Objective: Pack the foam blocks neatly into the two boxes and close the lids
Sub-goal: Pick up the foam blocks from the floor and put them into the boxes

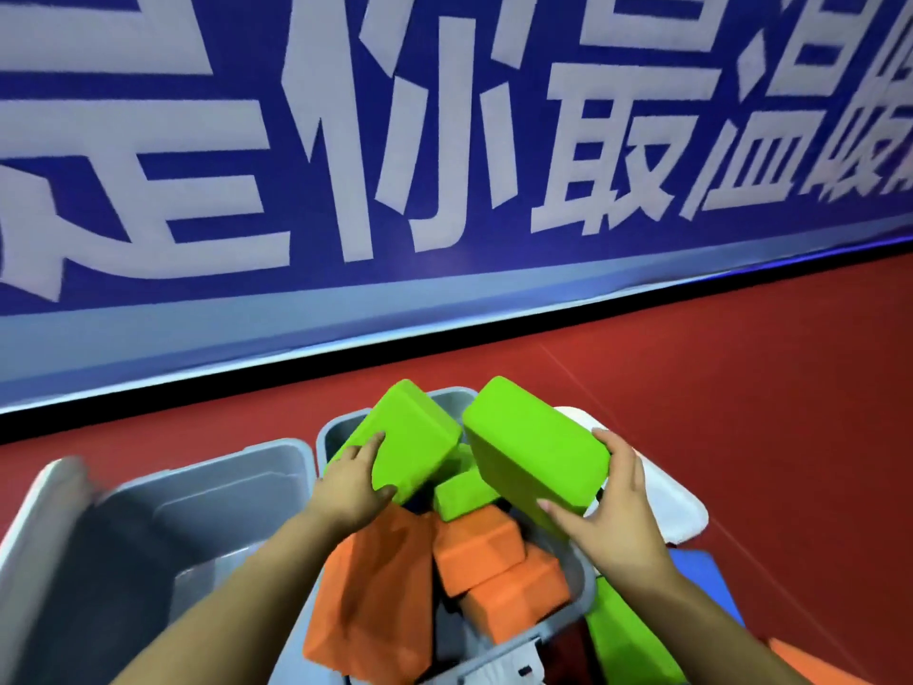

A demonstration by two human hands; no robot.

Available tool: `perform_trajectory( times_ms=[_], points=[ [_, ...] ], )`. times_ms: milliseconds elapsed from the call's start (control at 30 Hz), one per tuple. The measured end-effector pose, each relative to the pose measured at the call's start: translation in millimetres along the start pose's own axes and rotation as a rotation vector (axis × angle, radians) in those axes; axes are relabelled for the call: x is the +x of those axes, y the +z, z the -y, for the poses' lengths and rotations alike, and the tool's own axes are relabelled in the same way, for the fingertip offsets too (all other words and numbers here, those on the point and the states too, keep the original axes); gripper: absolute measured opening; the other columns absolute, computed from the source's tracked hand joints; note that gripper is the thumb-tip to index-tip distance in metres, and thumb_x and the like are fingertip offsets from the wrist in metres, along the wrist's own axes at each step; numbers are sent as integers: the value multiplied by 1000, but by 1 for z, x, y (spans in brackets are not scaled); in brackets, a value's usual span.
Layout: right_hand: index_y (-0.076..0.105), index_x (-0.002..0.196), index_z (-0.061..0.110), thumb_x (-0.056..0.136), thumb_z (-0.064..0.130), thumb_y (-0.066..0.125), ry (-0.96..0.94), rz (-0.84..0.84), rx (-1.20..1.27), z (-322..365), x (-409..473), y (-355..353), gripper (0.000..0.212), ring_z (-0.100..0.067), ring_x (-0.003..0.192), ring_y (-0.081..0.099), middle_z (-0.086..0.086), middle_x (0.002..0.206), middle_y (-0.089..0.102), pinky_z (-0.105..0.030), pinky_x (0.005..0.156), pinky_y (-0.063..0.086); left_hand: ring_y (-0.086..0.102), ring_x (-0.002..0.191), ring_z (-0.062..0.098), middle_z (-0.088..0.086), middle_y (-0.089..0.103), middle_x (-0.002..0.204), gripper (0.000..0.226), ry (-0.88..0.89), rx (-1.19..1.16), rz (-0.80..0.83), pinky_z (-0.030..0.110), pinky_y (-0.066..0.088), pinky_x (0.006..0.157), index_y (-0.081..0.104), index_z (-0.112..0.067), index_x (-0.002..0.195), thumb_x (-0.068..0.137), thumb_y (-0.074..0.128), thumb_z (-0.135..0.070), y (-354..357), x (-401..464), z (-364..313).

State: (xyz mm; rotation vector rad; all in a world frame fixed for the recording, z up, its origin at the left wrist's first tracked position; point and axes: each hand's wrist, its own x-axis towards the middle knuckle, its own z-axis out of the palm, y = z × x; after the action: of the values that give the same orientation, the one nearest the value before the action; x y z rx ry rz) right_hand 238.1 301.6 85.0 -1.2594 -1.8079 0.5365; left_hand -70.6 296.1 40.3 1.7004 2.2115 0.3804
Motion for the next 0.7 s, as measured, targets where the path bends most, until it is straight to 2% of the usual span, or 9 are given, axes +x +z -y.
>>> perform_trajectory(
  times_ms=[67,133,167,233,300,367,467,533,700],
  points=[
    [40,130,7,54,12,90,-34,10,-87,-2,4,32,91,-8,112,38,-13,122,41,-5,95,25,38,134,27,11,39,147,80,-3,-203,-100,37,36,106,23,-17,150,85,67,-29,4,-9,7],
    [34,137,5,55,25,90,-27,206,-183,-7,3,63,101,-25,129,36,-19,134,32,-13,106,21,40,133,26,11,41,146,74,-17,-340,-176,33,35,107,28,-10,148,86,67,-21,5,-22,9],
    [25,143,11,58,35,87,0,365,-263,-8,-1,76,108,-31,137,27,-18,144,20,-22,112,20,42,132,25,11,42,145,72,-24,-387,-199,31,34,105,30,-8,147,86,67,-18,5,-28,10],
    [8,149,29,60,51,81,71,646,-466,-18,-13,97,117,-31,143,12,-12,154,-5,-39,115,23,46,129,22,10,45,143,70,-36,-447,-204,28,35,103,32,-7,146,86,66,-20,5,-40,14],
    [2,148,39,59,53,81,117,818,-446,-23,-26,108,120,-31,144,12,-8,156,-10,-42,114,26,48,125,21,10,47,141,71,-39,-456,-191,31,39,103,33,-9,145,85,66,-27,5,-47,17],
    [2,148,40,63,48,81,134,913,-377,-22,-37,113,117,-32,143,14,-10,157,-5,-39,114,26,49,125,21,10,47,141,68,-43,-450,-186,34,41,102,33,-11,145,87,65,-24,5,-51,14],
    [3,149,38,66,47,80,148,939,-377,-18,-43,103,114,-32,142,20,-11,157,1,-36,113,29,50,123,20,12,45,142,67,-6,-472,-166,36,40,104,32,-12,145,87,65,-20,4,-57,-8],
    [3,149,38,68,49,78,168,902,-361,-14,-41,89,111,-30,142,21,-8,156,4,-36,112,29,53,116,17,10,46,140,67,32,-473,-153,33,42,102,33,-14,145,87,65,-20,3,-61,-30],
    [6,150,33,71,50,75,263,771,-260,-13,-38,29,106,-22,140,27,-11,153,15,-32,113,29,52,118,18,9,49,136,67,208,-490,-66,27,42,99,30,-17,146,88,65,-21,4,-78,-100]
  ],
)
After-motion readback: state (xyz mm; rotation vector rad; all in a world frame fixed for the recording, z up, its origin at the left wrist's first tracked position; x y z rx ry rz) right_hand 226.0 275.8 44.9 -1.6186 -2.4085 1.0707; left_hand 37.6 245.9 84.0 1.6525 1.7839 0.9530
